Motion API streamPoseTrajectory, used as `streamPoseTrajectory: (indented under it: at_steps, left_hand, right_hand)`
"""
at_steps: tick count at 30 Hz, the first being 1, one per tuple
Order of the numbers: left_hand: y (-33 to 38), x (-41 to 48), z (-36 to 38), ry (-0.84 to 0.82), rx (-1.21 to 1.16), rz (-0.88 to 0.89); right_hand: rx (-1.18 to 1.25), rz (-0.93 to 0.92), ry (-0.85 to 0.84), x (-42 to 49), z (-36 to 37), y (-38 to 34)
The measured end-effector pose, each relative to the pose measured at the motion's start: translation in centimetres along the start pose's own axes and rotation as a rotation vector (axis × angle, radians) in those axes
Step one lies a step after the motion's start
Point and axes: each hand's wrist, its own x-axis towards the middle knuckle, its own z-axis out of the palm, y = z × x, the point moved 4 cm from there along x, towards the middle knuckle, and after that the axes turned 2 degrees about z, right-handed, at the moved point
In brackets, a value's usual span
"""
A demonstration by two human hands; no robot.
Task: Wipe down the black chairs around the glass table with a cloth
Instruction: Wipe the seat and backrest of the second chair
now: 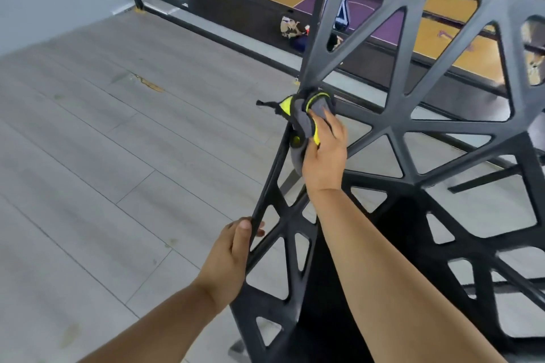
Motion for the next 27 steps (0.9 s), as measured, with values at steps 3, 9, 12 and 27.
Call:
streamPoseTrajectory:
  at_steps: [3,9,12,27]
  left_hand:
    - [0.1,0.0,0.0,0.019,0.014,0.033]
    - [1.1,-0.6,-0.1,0.134,0.32,0.181]
    - [3.1,-1.5,0.2,0.345,0.91,0.45]
    - [0.5,2.6,12.5,0.003,1.143,0.507]
  right_hand:
    - [-0.241,0.165,-0.229,-3.4,-1.4,4.7]
    - [-0.612,0.158,-0.561,-5.0,-4.5,5.9]
    - [-0.671,0.219,-0.554,-7.1,-7.4,6.5]
    - [-0.27,-0.313,-0.104,3.0,-4.7,0.3]
